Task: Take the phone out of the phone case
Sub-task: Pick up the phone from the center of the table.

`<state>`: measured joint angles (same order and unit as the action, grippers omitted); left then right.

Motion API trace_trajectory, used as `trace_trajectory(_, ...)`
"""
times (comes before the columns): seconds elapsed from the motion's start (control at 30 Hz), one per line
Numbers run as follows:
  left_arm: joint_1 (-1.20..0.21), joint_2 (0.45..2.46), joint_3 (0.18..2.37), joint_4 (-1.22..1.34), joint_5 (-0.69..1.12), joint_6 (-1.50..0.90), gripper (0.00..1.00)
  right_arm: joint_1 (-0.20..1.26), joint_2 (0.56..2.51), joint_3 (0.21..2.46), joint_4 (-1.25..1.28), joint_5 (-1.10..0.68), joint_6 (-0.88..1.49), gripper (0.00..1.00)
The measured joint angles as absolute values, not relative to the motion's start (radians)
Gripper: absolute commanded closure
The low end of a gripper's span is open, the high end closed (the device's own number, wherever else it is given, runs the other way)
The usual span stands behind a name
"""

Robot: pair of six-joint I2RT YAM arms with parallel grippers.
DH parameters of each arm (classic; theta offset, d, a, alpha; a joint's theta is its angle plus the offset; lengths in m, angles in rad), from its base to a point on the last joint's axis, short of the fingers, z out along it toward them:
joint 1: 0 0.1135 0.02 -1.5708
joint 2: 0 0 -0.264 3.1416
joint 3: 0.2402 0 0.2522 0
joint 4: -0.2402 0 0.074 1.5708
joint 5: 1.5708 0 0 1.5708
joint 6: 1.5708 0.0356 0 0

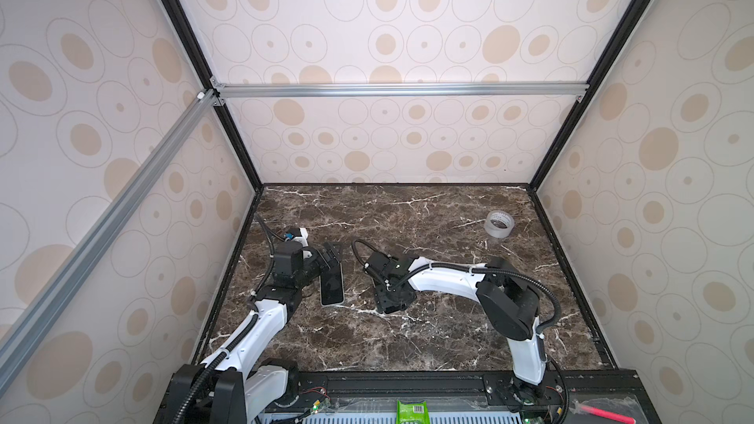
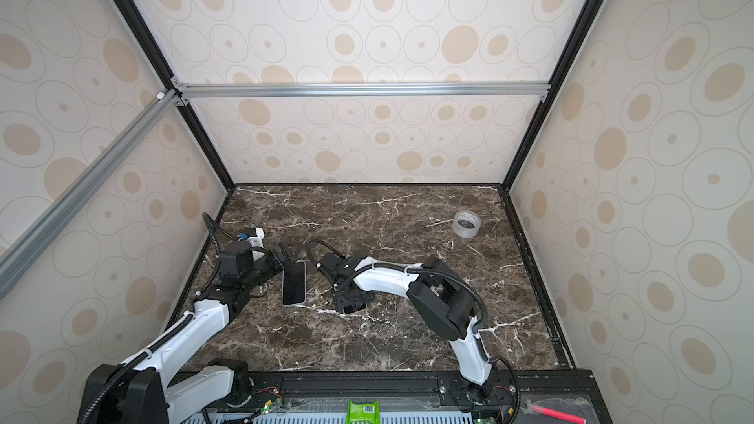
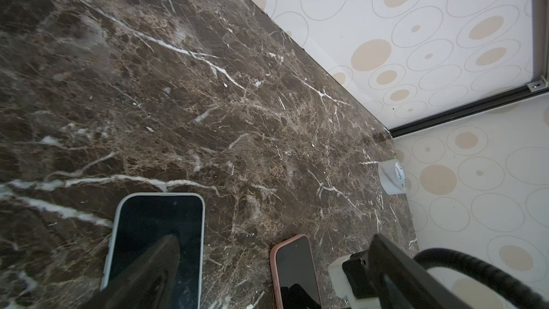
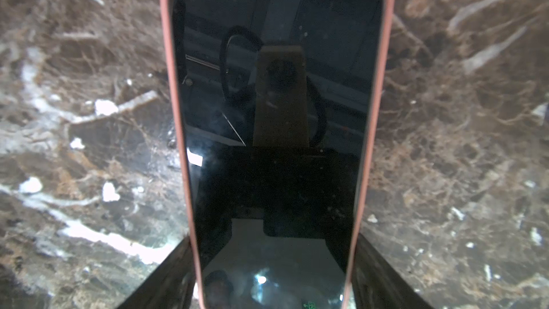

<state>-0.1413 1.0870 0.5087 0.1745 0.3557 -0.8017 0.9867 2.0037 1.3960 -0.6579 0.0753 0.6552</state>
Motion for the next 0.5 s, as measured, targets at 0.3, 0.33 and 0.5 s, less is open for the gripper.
trace_trajectory(0.3,-0.234,1.171,0.491,0.276,0.387,-0.855,0.01,0.930,1.851,1.204,-0.450,-0.060,0.687,0.37)
trace_trajectory(0.33,-0.251,1.182,0.491,0.282,0.387,-0.859,0.01,0.919,1.839,1.180,-0.418,-0.077,0.696,0.37)
trace_trajectory(0.5,-0.320,1.241,0.492,0.298,0.379,-0.888,0.02,0.888,1.814,1.093,-0.291,-0.130,0.741,0.38)
